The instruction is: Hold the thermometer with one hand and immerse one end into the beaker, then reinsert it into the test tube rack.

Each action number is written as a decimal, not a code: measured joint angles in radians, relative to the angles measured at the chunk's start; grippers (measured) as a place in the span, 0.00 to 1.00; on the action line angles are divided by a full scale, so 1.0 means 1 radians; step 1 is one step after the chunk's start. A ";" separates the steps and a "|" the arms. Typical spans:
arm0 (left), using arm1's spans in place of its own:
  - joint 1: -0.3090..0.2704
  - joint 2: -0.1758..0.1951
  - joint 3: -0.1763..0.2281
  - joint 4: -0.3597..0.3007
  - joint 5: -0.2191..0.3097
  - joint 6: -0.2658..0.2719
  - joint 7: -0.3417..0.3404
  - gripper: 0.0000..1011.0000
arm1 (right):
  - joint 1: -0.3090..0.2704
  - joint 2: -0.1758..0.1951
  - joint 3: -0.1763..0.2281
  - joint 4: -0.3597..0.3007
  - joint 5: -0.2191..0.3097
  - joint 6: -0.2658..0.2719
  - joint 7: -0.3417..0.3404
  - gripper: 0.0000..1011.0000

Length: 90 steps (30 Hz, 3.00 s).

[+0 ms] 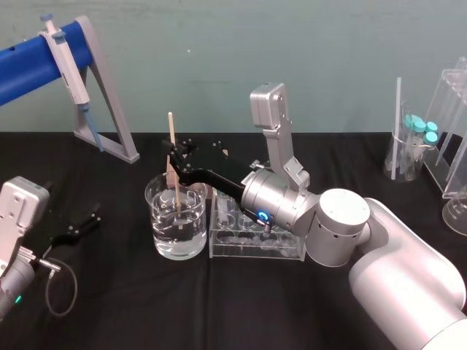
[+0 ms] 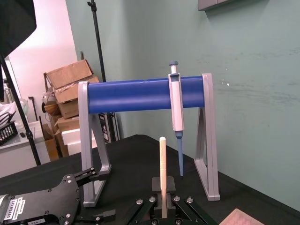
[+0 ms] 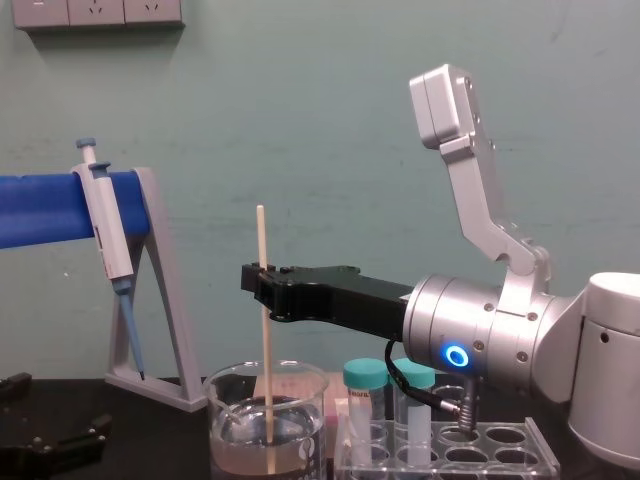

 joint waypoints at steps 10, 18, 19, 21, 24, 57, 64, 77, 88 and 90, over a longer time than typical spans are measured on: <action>0.000 0.000 0.000 0.000 0.000 0.000 0.000 0.99 | 0.000 0.000 0.000 0.000 0.000 0.000 0.000 0.05; 0.000 0.000 0.000 0.000 0.000 0.000 0.000 0.99 | -0.002 0.008 0.001 -0.026 -0.002 0.004 0.000 0.05; 0.000 0.000 0.000 0.000 0.000 0.000 0.000 0.99 | -0.004 0.018 0.004 -0.054 -0.001 0.012 0.001 0.05; 0.000 0.000 0.000 0.000 0.000 0.000 0.000 0.99 | -0.008 0.032 0.010 -0.099 0.004 0.040 0.000 0.05; 0.000 0.000 0.000 0.000 0.000 0.000 0.000 0.99 | -0.011 0.043 0.015 -0.134 0.011 0.061 -0.006 0.05; 0.000 0.000 0.000 0.000 0.000 0.000 0.000 0.99 | -0.242 0.342 0.269 -0.621 0.176 0.186 -0.188 0.05; 0.000 0.000 0.000 0.000 0.000 0.000 0.000 0.99 | -0.281 0.355 0.272 -0.585 0.185 0.192 -0.202 0.05; 0.000 0.000 0.000 0.000 0.000 0.000 0.000 0.99 | -0.277 0.343 0.241 -0.492 0.131 0.148 -0.188 0.05; 0.000 0.000 0.000 0.000 0.000 0.000 0.000 0.99 | -0.242 0.311 0.215 -0.402 0.092 0.074 -0.129 0.05; 0.000 0.000 0.000 0.000 0.000 0.000 0.000 0.99 | -0.236 0.306 0.213 -0.387 0.086 0.068 -0.123 0.05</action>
